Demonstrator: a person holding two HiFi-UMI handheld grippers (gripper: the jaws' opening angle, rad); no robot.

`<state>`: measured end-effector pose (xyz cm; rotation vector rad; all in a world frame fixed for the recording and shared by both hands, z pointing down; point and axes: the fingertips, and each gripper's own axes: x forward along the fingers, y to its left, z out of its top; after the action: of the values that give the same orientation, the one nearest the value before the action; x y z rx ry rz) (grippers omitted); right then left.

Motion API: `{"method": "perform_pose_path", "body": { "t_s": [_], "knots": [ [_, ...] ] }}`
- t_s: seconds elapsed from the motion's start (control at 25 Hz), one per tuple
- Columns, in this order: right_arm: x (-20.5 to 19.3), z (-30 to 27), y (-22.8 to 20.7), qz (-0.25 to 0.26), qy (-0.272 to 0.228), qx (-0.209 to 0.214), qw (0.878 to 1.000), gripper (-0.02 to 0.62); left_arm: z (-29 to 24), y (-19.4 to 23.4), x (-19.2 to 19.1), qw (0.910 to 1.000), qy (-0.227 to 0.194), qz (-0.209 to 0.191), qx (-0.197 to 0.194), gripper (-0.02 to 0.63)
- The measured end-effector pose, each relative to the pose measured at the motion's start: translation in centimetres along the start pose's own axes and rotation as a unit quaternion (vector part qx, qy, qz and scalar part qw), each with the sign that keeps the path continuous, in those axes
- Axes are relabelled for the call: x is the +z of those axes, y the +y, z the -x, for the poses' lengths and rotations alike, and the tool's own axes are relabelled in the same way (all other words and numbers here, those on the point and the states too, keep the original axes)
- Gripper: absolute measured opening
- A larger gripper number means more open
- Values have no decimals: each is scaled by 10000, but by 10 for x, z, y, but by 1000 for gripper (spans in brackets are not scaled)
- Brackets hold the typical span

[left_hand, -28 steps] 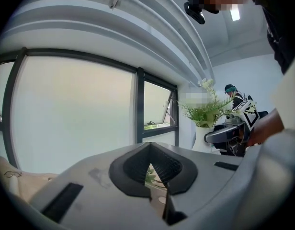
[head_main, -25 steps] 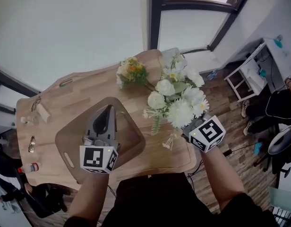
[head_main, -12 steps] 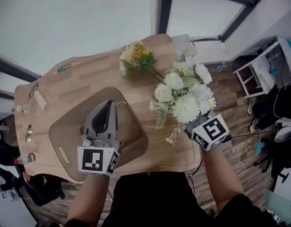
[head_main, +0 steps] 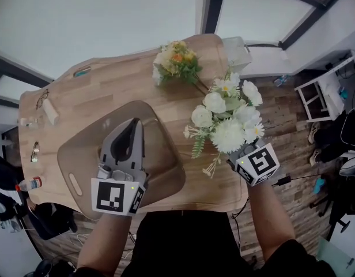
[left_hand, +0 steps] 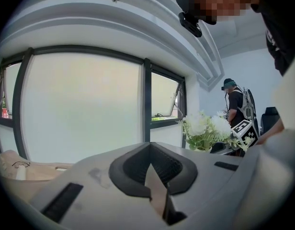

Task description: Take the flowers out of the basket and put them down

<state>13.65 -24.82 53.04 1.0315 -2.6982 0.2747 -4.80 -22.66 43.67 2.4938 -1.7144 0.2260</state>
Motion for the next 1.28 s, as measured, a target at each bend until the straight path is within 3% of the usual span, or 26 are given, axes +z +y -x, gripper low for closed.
{"method": "perform_pose_path", "body": {
  "t_s": [0.72, 0.92, 1.12, 1.28],
  "knots": [
    [-24, -11, 13, 197, 9, 107, 9997, 259, 7, 10, -13, 9998, 63, 46, 179, 0],
    [-25, -8, 12, 28, 42, -53, 10000, 259, 8, 8, -11, 9998, 38, 94, 164, 0],
    [-21, -9, 15, 299, -73, -158, 9994, 259, 9, 8, -9, 9998, 40, 130, 128, 0],
    [-25, -5, 14, 376, 161, -346, 9986, 259, 11, 7, -6, 9999, 26, 134, 62, 0]
  ]
}}
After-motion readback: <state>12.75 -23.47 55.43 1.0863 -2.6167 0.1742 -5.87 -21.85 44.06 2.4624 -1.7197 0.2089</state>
